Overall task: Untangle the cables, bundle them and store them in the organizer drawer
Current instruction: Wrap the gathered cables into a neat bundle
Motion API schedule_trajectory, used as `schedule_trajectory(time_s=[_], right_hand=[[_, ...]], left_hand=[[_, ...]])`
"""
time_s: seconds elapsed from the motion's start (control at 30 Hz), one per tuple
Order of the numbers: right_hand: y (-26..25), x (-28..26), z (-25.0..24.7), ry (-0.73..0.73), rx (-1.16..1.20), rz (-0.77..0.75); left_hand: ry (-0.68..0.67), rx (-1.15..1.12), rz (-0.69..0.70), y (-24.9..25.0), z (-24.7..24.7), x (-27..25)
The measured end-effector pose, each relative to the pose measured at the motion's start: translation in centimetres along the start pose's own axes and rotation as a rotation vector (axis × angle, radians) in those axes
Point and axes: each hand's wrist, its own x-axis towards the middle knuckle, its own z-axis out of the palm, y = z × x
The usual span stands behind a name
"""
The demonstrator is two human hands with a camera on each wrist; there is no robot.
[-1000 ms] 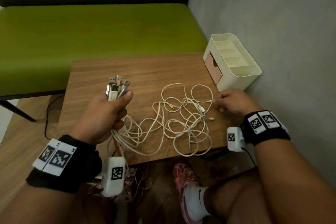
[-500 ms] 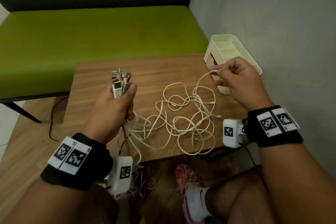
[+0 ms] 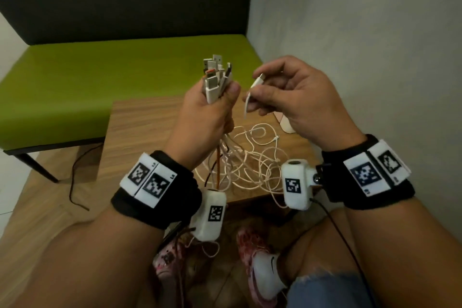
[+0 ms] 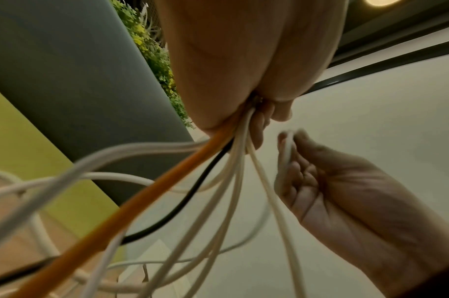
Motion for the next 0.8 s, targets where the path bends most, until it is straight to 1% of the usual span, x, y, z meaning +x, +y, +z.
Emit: schedule_trajectory(time_s=[0.13,0.2,0.3,0.37,0.4,0.43,0.47,0.5,0.53,0.57,0.6,0.63,0.67,0.7,0.77,0.8], right_hand=[[-1.5,-1.3,0.2,0.033,-0.093,-0.049],[-2.2,-1.8,0.2,0.055,-0.130,-0.069],[-2.7,-1.9,0.2,0.132,-0.132,-0.088],[-2.5,-1.7,0.3,0.165,-0.170,-0.071],[-2.3,-1.7,0.5,0.155,-0.173,-0.057],[-1.8,-1.7,0.9,0.125,-0.125,-0.032],[-1.4,-2.0,1.3,0.076,-0.026,0.010],[-0.8,-2.4,1.9,0.004,0.096,0.066],[0.0,-3.0,2.4,-0.076,0.150,0.132],[0.9,-3.7,3.0,-0.162,0.088,0.199],[1.8,-4.5,3.6,-0.245,-0.067,0.262],[2.7,-5.4,4.2,-0.299,-0.228,0.309],[3.3,-6.1,4.7,-0.319,-0.329,0.339],[3.8,-6.7,5.2,-0.317,-0.341,0.365],[4.0,-7.1,5.9,-0.303,-0.200,0.424],[3.7,-7.3,6.1,-0.326,-0.114,0.462]], left_hand=[[-0.072,0.009,0.033,1.7,1.3,-0.8],[-0.126,-0.031,0.004,2.0,1.1,-1.0],[-0.218,-0.119,-0.091,2.1,1.1,-1.4],[-0.234,-0.142,-0.110,2.0,1.1,-1.7],[-0.213,-0.138,-0.105,1.9,1.1,-1.7],[-0.188,-0.128,-0.096,1.9,1.1,-1.6],[-0.168,-0.116,-0.088,2.0,1.0,-1.6],[-0.154,-0.110,-0.082,2.2,0.9,-1.6],[-0.142,-0.119,-0.080,2.5,0.6,-1.5],[-0.120,-0.140,-0.089,2.9,0.3,-1.5],[-0.085,-0.158,-0.107,3.3,-0.2,-1.4],[-0.054,-0.163,-0.130,3.6,-0.7,-1.2],[-0.036,-0.160,-0.157,3.9,-1.1,-1.0],[-0.034,-0.162,-0.183,4.1,-1.4,-1.0],[-0.040,-0.184,-0.232,4.4,-1.7,-1.2],[-0.040,-0.196,-0.251,4.4,-1.8,-1.3]])
